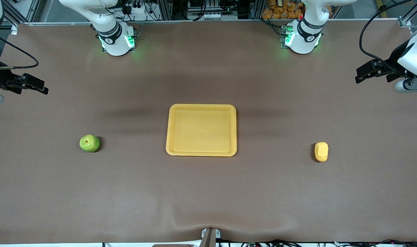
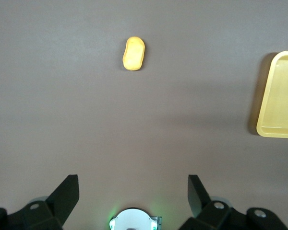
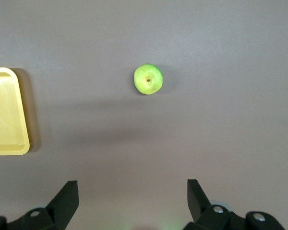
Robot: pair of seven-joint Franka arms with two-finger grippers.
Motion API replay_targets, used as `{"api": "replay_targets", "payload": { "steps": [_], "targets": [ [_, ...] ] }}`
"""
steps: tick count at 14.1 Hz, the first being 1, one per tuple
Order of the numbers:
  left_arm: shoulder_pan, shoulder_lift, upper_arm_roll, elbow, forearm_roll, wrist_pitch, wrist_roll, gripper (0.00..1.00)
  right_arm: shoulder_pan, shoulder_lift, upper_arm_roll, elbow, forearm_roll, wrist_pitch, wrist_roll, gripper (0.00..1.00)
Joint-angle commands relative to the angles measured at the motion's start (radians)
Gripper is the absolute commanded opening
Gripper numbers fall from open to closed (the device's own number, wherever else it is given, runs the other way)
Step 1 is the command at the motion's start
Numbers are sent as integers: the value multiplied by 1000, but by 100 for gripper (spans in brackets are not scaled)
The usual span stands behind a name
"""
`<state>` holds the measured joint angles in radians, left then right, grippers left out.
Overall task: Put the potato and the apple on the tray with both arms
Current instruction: 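Move the left gripper toward the potato while the right gripper approaches the apple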
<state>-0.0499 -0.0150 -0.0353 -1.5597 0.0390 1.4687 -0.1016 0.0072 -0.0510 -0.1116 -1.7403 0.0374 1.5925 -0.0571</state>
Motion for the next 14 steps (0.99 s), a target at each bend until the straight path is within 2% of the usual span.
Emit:
{"api": "replay_targets", "payload": {
  "steps": [1, 6, 14],
  "targets": [
    [8, 3, -3, -19, -19, 4, 23, 100, 4, -21, -3, -68, 7, 56, 10, 100],
    [10, 0, -8, -114, -7, 99, 25, 100, 4, -20, 0, -91, 7, 113, 10, 100],
    [7, 1, -11, -276, 12, 291, 39, 100, 7, -16, 1, -251, 7, 309, 8, 100]
  ]
}}
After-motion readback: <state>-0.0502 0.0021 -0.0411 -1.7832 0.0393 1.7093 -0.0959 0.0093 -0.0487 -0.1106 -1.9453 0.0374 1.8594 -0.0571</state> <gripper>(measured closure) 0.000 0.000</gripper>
